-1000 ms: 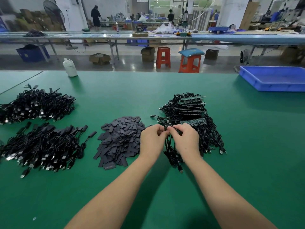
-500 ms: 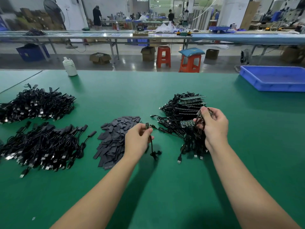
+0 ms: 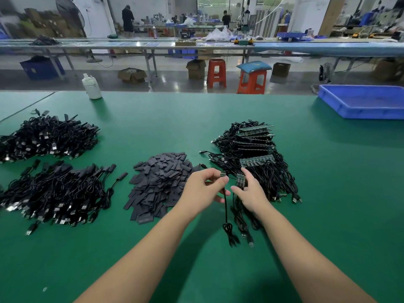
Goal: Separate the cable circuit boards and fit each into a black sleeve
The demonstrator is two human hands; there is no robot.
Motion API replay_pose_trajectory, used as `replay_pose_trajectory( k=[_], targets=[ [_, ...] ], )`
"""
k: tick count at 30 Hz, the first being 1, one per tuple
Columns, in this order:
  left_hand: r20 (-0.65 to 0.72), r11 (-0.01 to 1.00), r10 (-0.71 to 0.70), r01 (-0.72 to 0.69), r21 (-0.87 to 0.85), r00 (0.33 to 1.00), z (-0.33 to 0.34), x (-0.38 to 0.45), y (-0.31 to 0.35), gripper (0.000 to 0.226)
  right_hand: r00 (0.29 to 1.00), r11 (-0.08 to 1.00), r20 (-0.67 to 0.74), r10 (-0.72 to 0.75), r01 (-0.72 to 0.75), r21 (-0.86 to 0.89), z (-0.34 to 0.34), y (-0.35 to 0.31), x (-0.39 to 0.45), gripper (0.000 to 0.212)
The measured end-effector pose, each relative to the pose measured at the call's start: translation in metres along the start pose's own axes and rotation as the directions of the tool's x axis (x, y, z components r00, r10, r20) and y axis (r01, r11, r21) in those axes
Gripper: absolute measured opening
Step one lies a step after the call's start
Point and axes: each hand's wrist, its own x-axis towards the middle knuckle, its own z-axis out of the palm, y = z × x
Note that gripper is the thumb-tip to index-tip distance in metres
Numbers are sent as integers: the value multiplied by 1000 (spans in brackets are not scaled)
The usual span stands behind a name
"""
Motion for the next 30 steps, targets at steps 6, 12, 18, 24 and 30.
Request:
replay_pose_trajectory(
  k=[6,12,18,24,30],
  targets=[
    [-3,981,47,-45,190,999,0,5,-6,5,996,915,-5,-91,81,-394,8,8,7,76],
    [-27,966,81,-71,248,996,-5,8,-12,8,985,849,22,-172,159,-503,7,14,5,77],
    [-90,973,85,-63,221,992,-7,14,-15,10,981,952,159,-109,57,302,8,-26,-15,42],
    [-244,971,73,-13,237,967,-20,16,-23,15,931,813,336,-143,-83,576,29,-30,-31,27],
    [-232,971,-90,137,194,968,-48,7,-51,21,953,928,288,-93,-22,373,47,-28,-40,15]
  ],
)
